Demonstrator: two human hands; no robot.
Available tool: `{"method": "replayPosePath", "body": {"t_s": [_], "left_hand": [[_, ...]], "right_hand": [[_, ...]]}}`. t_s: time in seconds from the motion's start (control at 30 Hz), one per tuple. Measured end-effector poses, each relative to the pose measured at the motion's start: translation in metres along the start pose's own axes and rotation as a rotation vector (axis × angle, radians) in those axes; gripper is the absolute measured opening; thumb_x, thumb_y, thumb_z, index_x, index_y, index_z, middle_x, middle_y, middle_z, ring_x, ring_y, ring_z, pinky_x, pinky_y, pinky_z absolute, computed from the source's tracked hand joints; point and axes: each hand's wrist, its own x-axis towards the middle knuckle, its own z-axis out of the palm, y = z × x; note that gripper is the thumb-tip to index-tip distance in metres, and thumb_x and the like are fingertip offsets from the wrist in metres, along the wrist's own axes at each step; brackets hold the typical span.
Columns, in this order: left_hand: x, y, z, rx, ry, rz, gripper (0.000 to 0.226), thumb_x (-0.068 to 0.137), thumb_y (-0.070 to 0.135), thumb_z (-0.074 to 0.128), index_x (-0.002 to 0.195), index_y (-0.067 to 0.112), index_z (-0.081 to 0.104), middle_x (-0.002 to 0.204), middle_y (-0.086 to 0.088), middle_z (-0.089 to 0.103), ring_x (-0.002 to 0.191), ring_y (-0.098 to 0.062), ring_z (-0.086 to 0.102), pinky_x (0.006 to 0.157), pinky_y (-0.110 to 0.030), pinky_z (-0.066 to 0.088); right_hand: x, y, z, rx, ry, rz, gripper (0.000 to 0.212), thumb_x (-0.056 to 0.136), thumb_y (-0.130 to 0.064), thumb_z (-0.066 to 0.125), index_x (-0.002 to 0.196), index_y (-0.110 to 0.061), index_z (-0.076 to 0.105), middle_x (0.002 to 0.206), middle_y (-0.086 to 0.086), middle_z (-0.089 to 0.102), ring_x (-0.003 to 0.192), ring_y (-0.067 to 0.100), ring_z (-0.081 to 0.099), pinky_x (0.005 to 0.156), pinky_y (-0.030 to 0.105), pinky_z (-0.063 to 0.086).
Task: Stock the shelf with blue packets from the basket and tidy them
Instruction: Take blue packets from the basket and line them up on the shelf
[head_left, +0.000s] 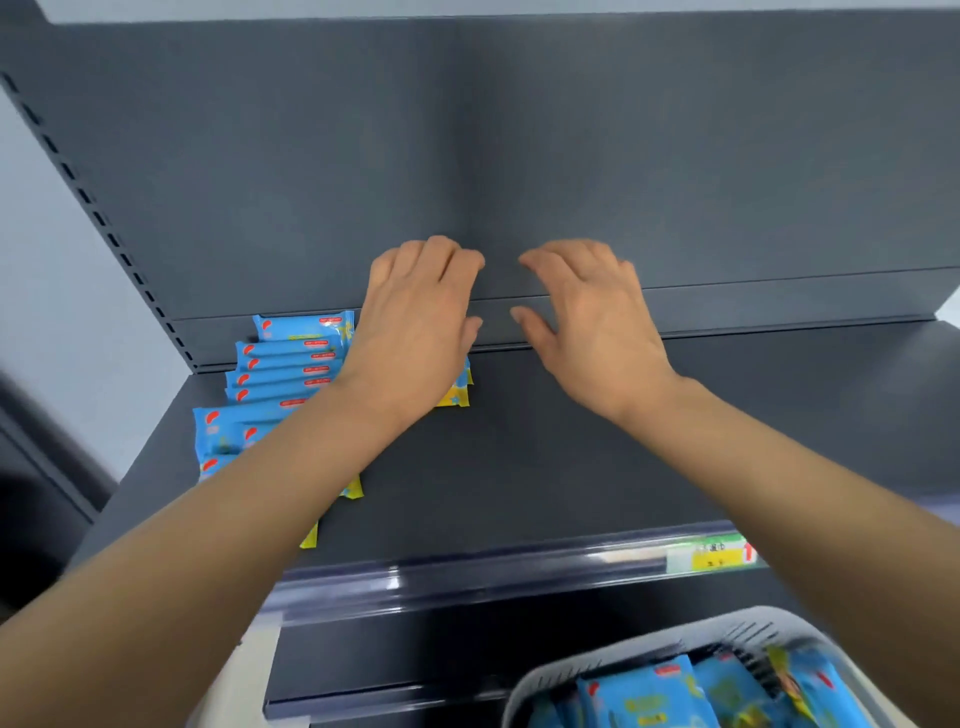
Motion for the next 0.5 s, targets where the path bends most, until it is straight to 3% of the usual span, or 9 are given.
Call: {"method": "replayPosePath", "body": {"t_s": [0.3,0.5], "left_hand": [[-0.054,0.113,-0.097,0.121,0.137,-0.013,0.043,0.070,0.009,0.072,0.109,0.000,0.058,0.106,-0.018,0.058,0.097,-0.037,0.054,0.087,-0.035,0.026],[-0.085,0.196,-0.151,0.173,0.252,-0.036,0.044,0.070,0.014,0.067,0.110,0.000,0.057,0.107,-0.019,0.058,0.099,-0.026,0.038,0.088,-0.036,0.027]], "right_hand": [[-0.082,-0.003,-0.114,0.019,0.133,-0.156,0.041,0.082,-0.020,0.063,0.119,-0.004,0.057,0.122,0.011,0.057,0.119,0.032,0.048,0.096,0.040,0.035],[-0.136,0.010,-0.191,0.029,0.237,-0.238,0.044,0.078,-0.021,0.065,0.117,-0.002,0.058,0.120,0.015,0.058,0.117,0.036,0.051,0.094,0.044,0.036]]}}
